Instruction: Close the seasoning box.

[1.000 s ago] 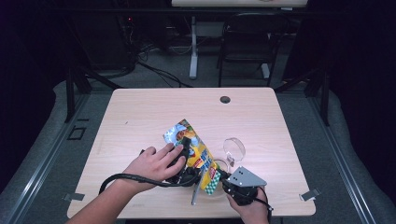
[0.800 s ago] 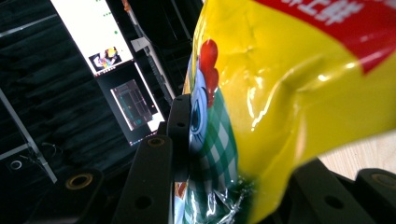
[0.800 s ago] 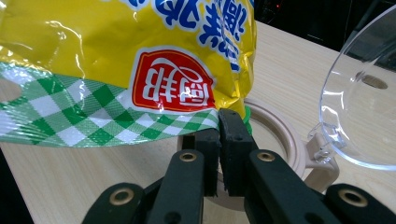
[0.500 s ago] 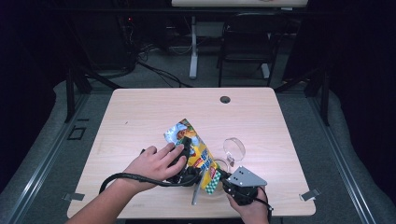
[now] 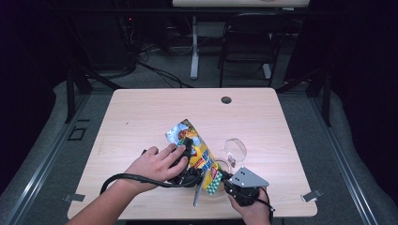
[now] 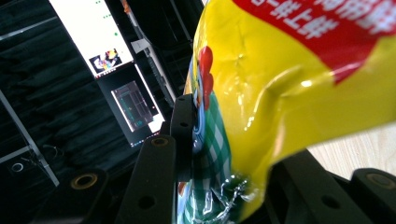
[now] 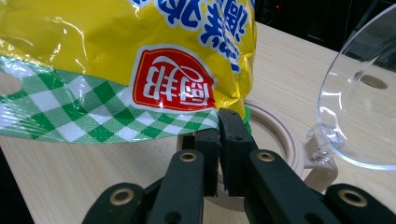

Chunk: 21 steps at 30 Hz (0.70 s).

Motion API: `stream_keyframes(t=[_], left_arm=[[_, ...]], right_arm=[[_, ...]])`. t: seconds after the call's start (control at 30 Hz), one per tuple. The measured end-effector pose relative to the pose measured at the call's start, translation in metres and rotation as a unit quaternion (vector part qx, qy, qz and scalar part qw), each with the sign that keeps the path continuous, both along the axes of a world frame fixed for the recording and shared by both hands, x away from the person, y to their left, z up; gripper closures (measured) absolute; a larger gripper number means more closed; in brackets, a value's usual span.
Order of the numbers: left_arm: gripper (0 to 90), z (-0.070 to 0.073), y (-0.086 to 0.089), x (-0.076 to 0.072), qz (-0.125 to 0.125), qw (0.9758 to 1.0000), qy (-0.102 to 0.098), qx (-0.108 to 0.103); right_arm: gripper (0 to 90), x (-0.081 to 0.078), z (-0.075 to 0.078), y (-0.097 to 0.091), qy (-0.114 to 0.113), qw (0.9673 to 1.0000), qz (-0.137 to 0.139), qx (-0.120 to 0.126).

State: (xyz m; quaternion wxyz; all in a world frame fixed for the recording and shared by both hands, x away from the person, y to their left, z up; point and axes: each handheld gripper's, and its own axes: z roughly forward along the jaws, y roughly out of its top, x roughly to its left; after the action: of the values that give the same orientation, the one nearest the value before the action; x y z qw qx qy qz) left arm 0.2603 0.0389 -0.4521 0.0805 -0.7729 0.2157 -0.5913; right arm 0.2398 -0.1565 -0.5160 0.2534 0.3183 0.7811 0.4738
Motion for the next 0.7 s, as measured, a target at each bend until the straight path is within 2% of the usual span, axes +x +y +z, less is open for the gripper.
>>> stream_keyframes(t=[0.3,0.53,0.7], left_arm=[[74.2,0.0012,-0.0007,-0.0007,-0.002,1.0000,-0.002,0.004],[74.6,0.0047,-0.0025,-0.0017,-0.008,0.9997,-0.011,0.018],[74.8,0.0038,-0.0018,-0.0020,-0.002,1.0000,-0.004,0.008]], right_arm=[[87.3,0.0001,0.0003,-0.0001,0.001,1.0000,0.001,0.002],[87.3,-0.0003,0.0007,0.0002,-0.001,1.0000,0.002,0.004],[87.3,-0.0004,0.0009,0.0001,-0.001,1.0000,0.003,0.005]])
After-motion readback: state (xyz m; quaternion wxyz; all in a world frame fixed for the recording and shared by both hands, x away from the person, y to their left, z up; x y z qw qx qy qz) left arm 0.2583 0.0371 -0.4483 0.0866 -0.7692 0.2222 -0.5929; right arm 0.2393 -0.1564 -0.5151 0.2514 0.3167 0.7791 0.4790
